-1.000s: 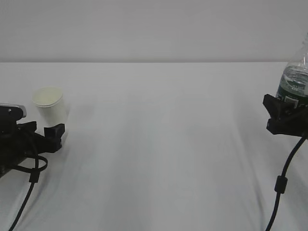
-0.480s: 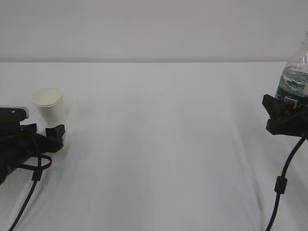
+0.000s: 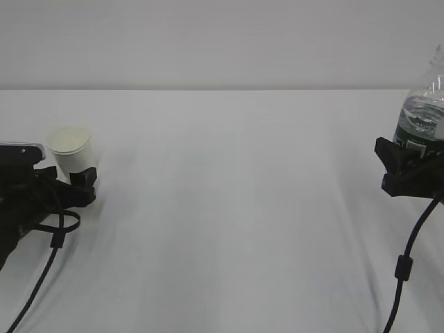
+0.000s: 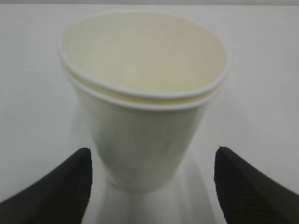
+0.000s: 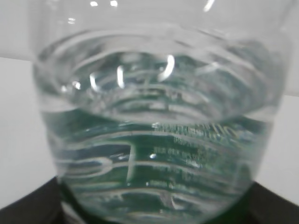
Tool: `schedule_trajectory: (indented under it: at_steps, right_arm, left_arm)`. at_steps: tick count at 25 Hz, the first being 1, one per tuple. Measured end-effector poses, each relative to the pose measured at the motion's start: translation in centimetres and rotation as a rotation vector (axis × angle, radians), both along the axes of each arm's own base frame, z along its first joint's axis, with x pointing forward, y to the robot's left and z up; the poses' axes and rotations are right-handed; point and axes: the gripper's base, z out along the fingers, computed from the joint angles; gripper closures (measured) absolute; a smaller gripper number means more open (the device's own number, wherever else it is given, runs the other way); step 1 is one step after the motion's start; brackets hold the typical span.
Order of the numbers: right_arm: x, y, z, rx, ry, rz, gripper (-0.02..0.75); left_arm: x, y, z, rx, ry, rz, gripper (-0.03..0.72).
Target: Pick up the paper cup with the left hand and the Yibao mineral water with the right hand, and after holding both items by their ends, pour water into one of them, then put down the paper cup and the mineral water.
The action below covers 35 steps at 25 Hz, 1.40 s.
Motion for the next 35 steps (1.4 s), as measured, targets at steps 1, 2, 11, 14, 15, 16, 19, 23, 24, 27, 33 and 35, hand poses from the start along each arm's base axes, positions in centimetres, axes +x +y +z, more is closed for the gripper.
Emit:
schedule_trajectory:
  at_steps: [1,2,11,14,15,16,19,23,24,27,33,35]
  right_arm:
    - [0.0,0.0,0.0,-0.001,0.0,0.002,0.275]
    - [0.0,0.0,0.0,-0.001,0.0,0.002,0.275]
    - [0.0,0.1,0.0,0.011,0.003,0.012,0.275]
    - [0.0,0.2,0.0,0.012,0.003,0.015,0.275]
    - [0.0,0.2,0.0,0.012,0.003,0.015,0.275]
    - [0.0,0.2,0.0,0.013,0.004,0.015,0.275]
    - [0.0,0.2,0.0,0.013,0.004,0.017,0.275]
    - [0.0,0.2,0.0,0.013,0.004,0.022,0.275]
    - [0.0,0.2,0.0,0.013,0.004,0.023,0.275]
    - [-0.1,0.3,0.0,0.014,0.005,0.026,0.275]
    - [-0.1,0.3,0.0,0.018,0.006,0.036,0.275]
    - [-0.1,0.3,0.0,0.02,0.007,0.035,0.275]
  left_arm:
    - [0.1,0.0,-0.2,0.0,0.001,0.0,0.1]
    - [0.2,0.0,-0.3,0.0,0.002,0.0,0.1]
    - [0.6,0.1,-0.6,-0.002,0.003,0.018,0.1]
    - [1.1,0.0,-0.9,-0.003,-0.004,0.021,0.1]
    - [1.1,0.0,-1.0,-0.003,-0.001,0.021,0.1]
    - [1.2,0.0,-1.1,-0.003,-0.001,0.023,0.1]
    - [1.4,0.0,-1.2,-0.004,-0.003,0.031,0.1]
    - [1.7,0.1,-1.0,-0.008,-0.016,0.044,0.1]
    - [1.9,0.1,-0.9,-0.009,-0.023,0.044,0.1]
    - [2.3,0.0,-0.7,-0.012,-0.036,0.045,0.1]
    - [2.7,-0.1,-1.3,-0.011,-0.034,0.045,0.1]
    - [2.8,-0.1,-1.5,-0.011,-0.032,0.045,0.1]
